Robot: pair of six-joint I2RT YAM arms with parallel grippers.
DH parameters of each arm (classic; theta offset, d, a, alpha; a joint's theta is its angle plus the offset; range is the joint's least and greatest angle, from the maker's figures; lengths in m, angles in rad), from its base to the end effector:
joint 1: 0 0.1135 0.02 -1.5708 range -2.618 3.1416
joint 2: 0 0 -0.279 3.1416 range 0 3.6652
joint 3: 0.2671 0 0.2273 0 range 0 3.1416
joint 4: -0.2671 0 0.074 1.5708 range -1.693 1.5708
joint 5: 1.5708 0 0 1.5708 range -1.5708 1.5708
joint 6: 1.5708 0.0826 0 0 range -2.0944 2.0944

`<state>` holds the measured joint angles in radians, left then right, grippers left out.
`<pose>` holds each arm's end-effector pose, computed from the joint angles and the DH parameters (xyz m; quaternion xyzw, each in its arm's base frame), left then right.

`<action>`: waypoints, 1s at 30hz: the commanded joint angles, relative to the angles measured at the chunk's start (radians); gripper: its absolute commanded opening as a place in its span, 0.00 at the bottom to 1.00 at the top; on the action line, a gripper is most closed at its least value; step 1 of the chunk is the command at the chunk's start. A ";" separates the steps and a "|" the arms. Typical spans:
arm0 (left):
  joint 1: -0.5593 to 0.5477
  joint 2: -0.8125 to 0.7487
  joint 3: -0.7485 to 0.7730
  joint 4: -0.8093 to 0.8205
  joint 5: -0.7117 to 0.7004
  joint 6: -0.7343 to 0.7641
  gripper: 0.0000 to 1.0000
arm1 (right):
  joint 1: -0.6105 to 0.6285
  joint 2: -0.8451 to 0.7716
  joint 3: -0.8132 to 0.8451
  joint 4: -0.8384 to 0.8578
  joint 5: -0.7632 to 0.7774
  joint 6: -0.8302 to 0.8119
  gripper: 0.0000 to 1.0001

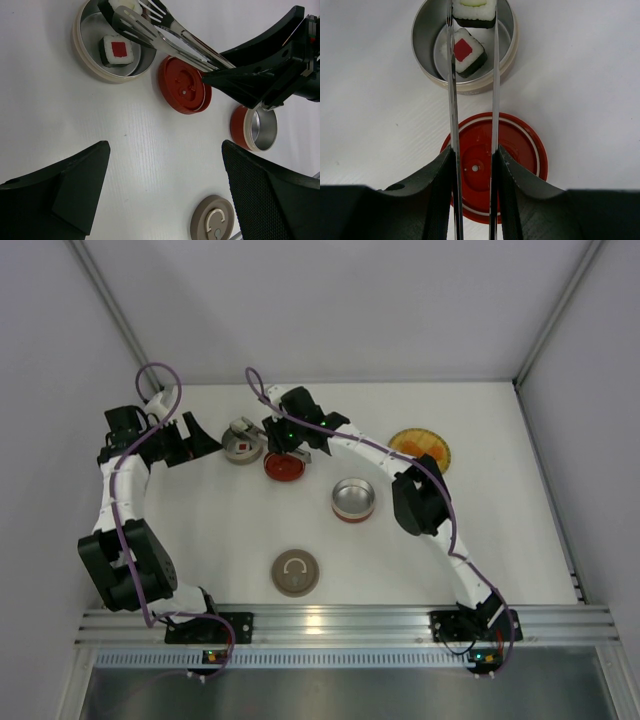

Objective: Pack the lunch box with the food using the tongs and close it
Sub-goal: Place the fake food in the packing box.

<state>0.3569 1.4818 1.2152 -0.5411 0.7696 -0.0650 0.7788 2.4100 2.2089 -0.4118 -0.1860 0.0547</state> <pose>0.3149 0.0561 0.2952 -0.0434 0.8704 -0.2945 0.3921 0.4030 0.4192 0.2256 -0.3530 0.8112 0.2611 0.3862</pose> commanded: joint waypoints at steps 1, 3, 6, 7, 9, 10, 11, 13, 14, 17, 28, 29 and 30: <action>0.008 0.005 0.000 0.044 0.028 0.004 0.98 | 0.019 -0.011 0.038 0.100 -0.013 0.014 0.32; 0.007 0.008 -0.002 0.041 0.033 0.005 0.98 | 0.019 -0.011 0.034 0.097 -0.015 0.008 0.32; 0.008 0.008 0.001 0.024 0.040 0.022 0.98 | 0.019 -0.009 0.031 0.094 -0.015 0.004 0.39; 0.010 0.008 0.001 0.020 0.039 0.031 0.98 | 0.019 -0.008 0.029 0.093 -0.015 0.002 0.42; 0.011 0.005 0.000 0.012 0.036 0.037 0.98 | 0.020 -0.009 0.029 0.091 -0.015 0.002 0.48; 0.011 0.006 0.000 0.010 0.036 0.040 0.98 | 0.022 -0.011 0.029 0.090 -0.015 0.002 0.50; 0.014 0.005 0.000 0.009 0.037 0.040 0.98 | 0.023 -0.011 0.029 0.090 -0.013 0.000 0.50; 0.016 0.005 0.001 0.009 0.040 0.039 0.98 | 0.025 -0.017 0.029 0.088 -0.013 -0.003 0.50; 0.016 0.006 0.001 0.009 0.040 0.039 0.98 | 0.027 -0.018 0.028 0.087 -0.013 -0.003 0.50; 0.017 0.006 0.003 0.010 0.039 0.036 0.98 | 0.028 -0.041 0.018 0.082 -0.015 -0.006 0.50; 0.017 -0.047 0.024 -0.022 0.048 0.045 0.98 | -0.032 -0.377 -0.190 0.053 -0.033 0.017 0.46; 0.017 -0.058 0.027 -0.029 0.048 0.053 0.98 | -0.065 -0.408 -0.242 0.045 -0.046 0.025 0.45; 0.014 -0.070 0.032 -0.043 0.046 0.057 0.98 | -0.103 -0.475 -0.273 0.021 -0.050 0.027 0.44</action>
<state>0.3672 1.4769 1.2152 -0.5571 0.7925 -0.0387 0.7609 2.1609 1.9842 -0.4191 -0.2062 0.0593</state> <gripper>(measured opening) 0.982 0.458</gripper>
